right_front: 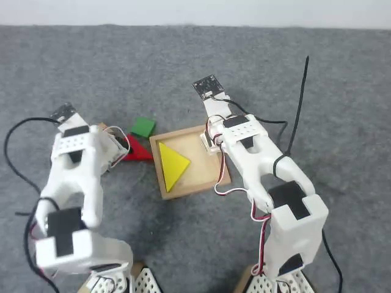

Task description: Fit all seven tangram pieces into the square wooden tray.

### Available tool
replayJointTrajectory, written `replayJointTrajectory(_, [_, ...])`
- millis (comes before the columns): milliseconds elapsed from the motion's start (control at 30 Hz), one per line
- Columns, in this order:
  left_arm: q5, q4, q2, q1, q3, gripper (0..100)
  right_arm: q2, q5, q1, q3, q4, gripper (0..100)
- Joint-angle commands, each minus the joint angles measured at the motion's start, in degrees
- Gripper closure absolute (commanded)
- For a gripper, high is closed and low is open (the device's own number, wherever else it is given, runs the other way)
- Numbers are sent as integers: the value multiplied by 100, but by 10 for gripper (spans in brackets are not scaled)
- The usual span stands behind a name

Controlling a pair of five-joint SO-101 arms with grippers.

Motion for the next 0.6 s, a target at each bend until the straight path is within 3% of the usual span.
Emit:
replayJointTrajectory(0, [642,237,229,-35,-664,716,-92,-62,-119,-141,189,972])
replayJointTrajectory(100, [299,229,404,-35,-989,716,-92,-62,-119,-141,189,972])
replayJointTrajectory(167, [-387,220,536,70,-1297,716,-92,-62,-119,-141,189,972])
replayJointTrajectory(233, [-1855,211,642,246,-1684,717,-92,-62,-119,-141,189,972])
replayJointTrajectory(367, [-5521,440,844,642,-2246,717,-92,-62,-119,-141,189,972])
replayJointTrajectory(567, [-10242,492,1178,352,-2448,718,-92,-53,-119,-141,189,972])
